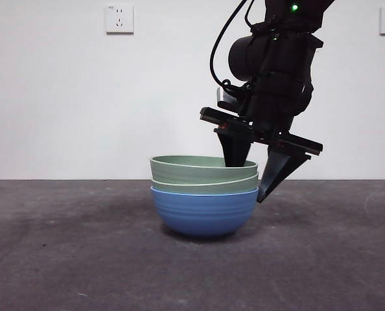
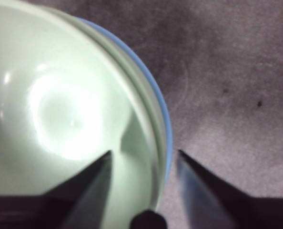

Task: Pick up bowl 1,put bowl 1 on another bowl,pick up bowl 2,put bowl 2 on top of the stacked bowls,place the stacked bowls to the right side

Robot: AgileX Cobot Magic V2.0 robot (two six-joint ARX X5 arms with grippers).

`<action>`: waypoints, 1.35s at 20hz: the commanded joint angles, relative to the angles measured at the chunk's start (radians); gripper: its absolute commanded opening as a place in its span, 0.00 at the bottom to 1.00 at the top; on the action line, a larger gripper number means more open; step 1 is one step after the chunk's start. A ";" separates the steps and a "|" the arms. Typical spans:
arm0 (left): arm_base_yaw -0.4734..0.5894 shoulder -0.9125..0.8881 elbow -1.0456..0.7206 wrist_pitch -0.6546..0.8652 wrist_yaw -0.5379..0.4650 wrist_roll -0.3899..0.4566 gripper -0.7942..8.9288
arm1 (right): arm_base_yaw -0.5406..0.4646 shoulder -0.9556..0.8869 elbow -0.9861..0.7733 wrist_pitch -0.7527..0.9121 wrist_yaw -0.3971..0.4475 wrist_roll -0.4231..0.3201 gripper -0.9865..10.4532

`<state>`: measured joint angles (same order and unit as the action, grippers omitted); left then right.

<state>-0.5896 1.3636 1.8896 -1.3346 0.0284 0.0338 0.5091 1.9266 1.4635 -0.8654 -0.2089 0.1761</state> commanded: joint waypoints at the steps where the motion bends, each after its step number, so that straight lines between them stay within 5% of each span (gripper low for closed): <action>1: 0.002 -0.004 -0.002 -0.029 -0.001 0.008 0.44 | -0.004 0.014 -0.002 0.003 -0.002 0.006 0.22; 6: 0.002 -0.004 -0.002 -0.028 -0.001 0.008 0.44 | -0.006 0.015 -0.002 0.001 -0.002 0.006 0.08; 16: 0.002 -0.004 -0.002 -0.027 -0.001 0.010 0.44 | -0.035 -0.081 -0.002 0.010 -0.002 -0.017 0.08; 27: 0.002 -0.004 -0.002 -0.021 0.001 0.015 0.44 | -0.377 -0.152 -0.002 0.010 -0.002 -0.043 0.08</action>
<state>-0.5896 1.3632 1.8896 -1.3342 0.0288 0.0376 0.1287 1.7641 1.4639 -0.8627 -0.2024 0.1417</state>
